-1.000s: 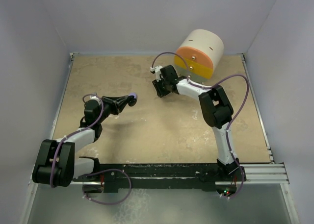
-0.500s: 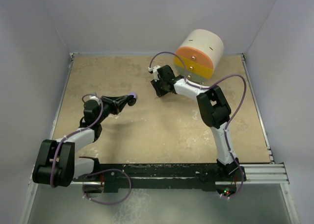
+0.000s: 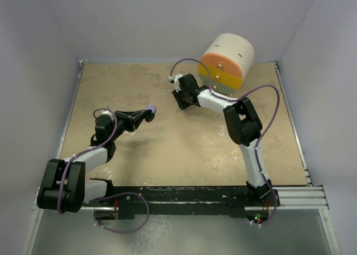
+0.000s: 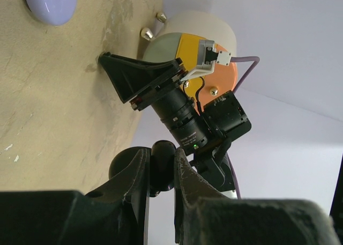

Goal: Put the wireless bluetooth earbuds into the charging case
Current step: Pick up the earbud from the center of the board.

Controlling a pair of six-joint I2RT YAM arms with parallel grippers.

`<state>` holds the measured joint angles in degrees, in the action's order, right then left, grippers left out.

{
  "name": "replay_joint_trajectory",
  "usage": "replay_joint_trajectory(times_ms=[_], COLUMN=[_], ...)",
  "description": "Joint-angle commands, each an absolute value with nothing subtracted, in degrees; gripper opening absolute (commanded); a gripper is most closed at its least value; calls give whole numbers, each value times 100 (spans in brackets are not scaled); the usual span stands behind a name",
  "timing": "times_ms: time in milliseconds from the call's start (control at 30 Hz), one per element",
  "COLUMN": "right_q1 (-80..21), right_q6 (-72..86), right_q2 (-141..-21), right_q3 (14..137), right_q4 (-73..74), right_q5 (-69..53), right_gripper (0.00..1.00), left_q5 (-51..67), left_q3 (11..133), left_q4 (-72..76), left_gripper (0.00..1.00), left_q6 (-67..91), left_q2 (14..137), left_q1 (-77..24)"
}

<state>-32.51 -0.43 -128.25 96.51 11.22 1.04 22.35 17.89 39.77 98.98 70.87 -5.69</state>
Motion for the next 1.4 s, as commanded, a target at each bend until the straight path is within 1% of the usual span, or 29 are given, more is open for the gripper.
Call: replay_joint_trajectory(times_ms=[0, 333, 667, 967, 1133, 1367], right_q1=[-3252, -3252, -3252, -3252, -3251, -3252], right_q6=[-31, -52, -70, -60, -18, 35], right_q2=[-13011, -13099, -13188, -13175, -13050, -12203], right_q3=[9624, 9636, 9680, 9701, 9689, 9407], right_q4=[1389, 1386, 1432, 1395, 1382, 452], right_q5=[329, 312, 318, 170, 118, -949], right_gripper=[36, 34, 30, 16, 11, 3], left_q5=[2296, 2289, 2297, 2316, 2318, 2331], left_q3=[1783, 1772, 1786, 1828, 1859, 2072], left_q4=[4342, 4333, 4329, 4283, 4254, 4225], left_gripper=[0, 0, 0, 0, 0, 0], left_q6=[9949, 9955, 9949, 9940, 9920, 9923], left_q2=[7000, 6980, 6982, 6986, 6987, 7101], left_q1=[-522, -520, -510, -516, -509, -509])
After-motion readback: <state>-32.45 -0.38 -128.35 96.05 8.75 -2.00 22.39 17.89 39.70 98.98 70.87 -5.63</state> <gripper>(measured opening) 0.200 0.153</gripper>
